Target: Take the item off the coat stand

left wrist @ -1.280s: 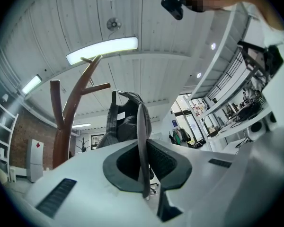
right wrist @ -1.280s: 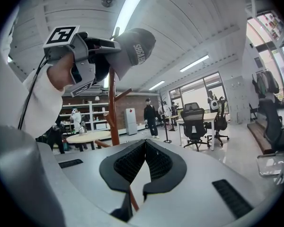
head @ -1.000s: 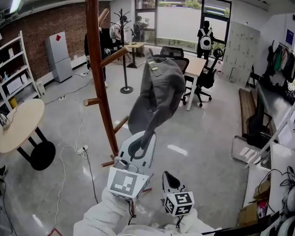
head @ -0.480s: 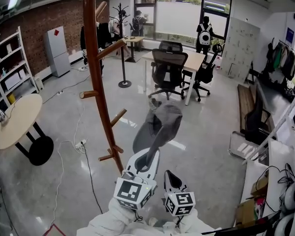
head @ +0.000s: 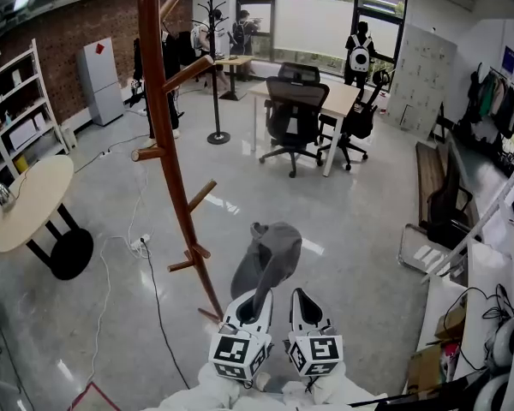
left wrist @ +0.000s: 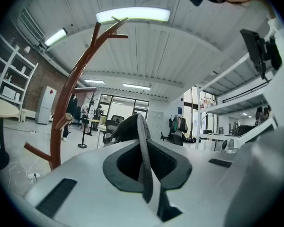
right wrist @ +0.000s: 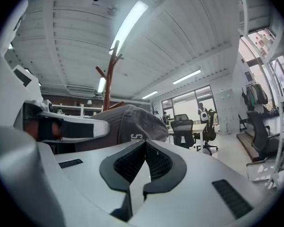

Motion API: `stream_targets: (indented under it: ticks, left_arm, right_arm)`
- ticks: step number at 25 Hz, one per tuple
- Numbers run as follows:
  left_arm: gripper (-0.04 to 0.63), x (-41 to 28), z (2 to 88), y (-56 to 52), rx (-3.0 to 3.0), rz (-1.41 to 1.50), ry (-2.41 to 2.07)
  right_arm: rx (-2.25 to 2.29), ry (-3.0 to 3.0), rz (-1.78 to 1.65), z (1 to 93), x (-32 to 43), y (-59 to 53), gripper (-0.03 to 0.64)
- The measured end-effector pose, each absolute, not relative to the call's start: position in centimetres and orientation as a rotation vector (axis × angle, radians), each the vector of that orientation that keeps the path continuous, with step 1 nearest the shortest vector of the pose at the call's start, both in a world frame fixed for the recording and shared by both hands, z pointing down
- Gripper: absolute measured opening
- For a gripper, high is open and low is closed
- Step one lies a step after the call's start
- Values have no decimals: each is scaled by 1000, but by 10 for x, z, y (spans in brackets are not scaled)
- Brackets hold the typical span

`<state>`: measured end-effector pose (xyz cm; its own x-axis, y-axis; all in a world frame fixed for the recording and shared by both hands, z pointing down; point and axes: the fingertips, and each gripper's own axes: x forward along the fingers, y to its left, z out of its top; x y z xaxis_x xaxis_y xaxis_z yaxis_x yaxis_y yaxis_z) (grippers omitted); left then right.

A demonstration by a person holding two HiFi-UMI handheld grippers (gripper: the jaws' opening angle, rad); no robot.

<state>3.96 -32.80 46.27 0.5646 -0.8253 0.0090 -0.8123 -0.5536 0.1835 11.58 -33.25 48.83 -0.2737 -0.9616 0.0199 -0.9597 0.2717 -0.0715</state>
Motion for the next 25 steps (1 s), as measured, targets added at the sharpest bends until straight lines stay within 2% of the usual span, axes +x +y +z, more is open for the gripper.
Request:
stream_targets:
  ticks: [13, 25]
  left_arm:
    - [17, 20, 458, -332, 2590, -136, -1546]
    - [17, 1, 462, -275, 2609, -120, -1524]
  right_arm:
    - [-1767, 2551, -83, 480, 106, -335, 9]
    - [-1733, 2576, -90, 485, 72, -281, 9]
